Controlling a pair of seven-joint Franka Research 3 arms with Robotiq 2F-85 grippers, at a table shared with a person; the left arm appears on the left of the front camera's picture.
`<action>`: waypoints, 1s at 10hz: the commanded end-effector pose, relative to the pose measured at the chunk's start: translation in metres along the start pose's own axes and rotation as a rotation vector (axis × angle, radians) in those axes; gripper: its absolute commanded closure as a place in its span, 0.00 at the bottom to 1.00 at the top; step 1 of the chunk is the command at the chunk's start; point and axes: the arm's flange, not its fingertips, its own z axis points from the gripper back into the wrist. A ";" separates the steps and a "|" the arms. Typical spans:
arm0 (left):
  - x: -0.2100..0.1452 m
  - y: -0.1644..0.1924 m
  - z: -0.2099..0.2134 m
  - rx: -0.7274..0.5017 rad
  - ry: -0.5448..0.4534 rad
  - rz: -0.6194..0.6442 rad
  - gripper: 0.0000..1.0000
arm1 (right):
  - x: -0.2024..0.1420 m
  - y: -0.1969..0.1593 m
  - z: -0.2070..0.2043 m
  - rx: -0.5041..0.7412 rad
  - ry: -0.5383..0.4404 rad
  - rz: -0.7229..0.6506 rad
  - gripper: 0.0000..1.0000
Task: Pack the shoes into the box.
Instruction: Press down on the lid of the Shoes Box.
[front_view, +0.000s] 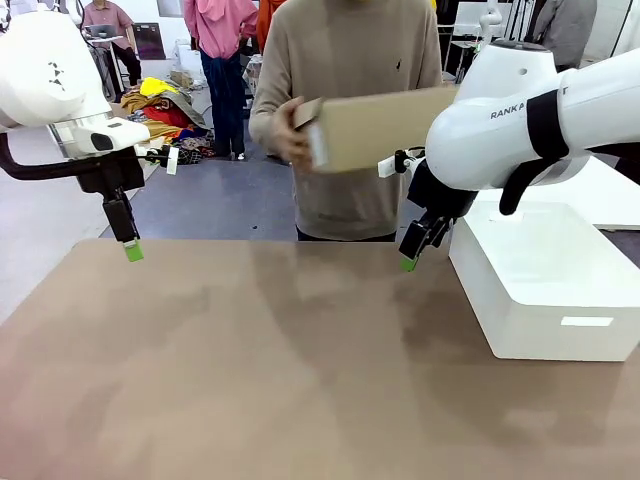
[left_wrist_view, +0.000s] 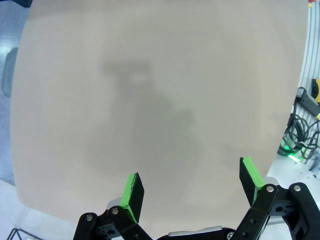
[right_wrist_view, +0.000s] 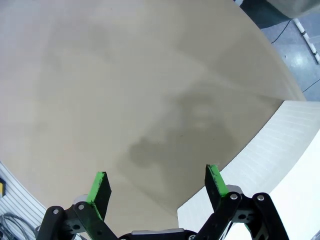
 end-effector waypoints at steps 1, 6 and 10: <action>-0.003 0.000 0.002 -0.009 -0.010 -0.011 0.00 | 0.000 0.000 0.001 0.002 0.003 0.001 0.00; -0.003 0.000 0.002 -0.009 -0.010 -0.011 0.00 | 0.000 0.000 0.001 0.002 0.003 0.001 0.00; -0.003 0.000 0.002 -0.009 -0.010 -0.011 0.00 | 0.000 0.000 0.001 0.002 0.003 0.001 0.00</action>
